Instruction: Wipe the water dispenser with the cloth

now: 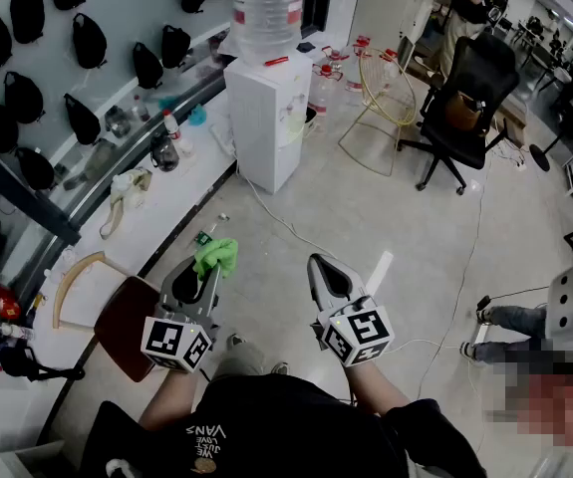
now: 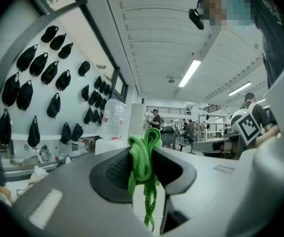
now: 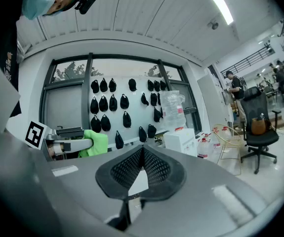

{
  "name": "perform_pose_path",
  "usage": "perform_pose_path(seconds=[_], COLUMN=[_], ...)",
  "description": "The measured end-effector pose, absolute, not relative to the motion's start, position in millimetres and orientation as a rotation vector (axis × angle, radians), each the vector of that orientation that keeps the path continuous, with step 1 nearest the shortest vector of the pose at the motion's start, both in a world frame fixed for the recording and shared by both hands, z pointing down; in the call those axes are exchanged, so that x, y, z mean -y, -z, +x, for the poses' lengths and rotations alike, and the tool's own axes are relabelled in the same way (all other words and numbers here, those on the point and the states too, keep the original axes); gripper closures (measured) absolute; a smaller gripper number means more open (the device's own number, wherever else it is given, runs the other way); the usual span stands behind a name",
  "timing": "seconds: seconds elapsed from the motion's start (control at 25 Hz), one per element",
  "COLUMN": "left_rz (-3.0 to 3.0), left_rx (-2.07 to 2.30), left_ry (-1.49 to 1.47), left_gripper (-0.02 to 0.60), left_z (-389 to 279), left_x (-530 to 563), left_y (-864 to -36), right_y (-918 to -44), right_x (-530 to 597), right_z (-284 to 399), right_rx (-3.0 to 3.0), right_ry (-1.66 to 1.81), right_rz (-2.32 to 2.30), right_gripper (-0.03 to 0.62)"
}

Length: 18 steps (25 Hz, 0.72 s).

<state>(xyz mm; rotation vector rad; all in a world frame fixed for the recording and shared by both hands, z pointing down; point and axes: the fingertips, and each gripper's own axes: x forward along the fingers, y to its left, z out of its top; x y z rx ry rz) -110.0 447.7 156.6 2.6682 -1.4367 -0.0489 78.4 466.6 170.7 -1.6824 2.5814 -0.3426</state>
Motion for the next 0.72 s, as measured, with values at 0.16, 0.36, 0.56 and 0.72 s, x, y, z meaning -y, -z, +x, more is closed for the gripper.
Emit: perform_pose_path(seconds=[0.16,0.36,0.56,0.72], left_rz=[2.653,2.636,2.649,2.671], left_rx=[1.432,1.434,1.401,1.353], left_ry=[0.07,0.084,0.084,0.087], left_gripper=[0.466,0.466,0.466,0.466], left_z=[-102.6,-104.2,-105.6,-112.5], left_x=[-455.6,-437.9,-396.5,-350.3], left_y=[-162.5,-168.4,-175.6,-177.0], right_y=[-176.4,-169.6,-173.6,-174.9], right_x=[-478.0,-463.1,-422.1,-376.3], right_z=[81.5,75.1,70.2,63.3], right_rx=[-2.587,-2.596,-2.585,-2.577], right_ry=[0.36,0.293,0.282,0.292], right_rz=[-1.641,-1.581,-1.617,-1.66], right_gripper=[0.592,0.592,0.49,0.477])
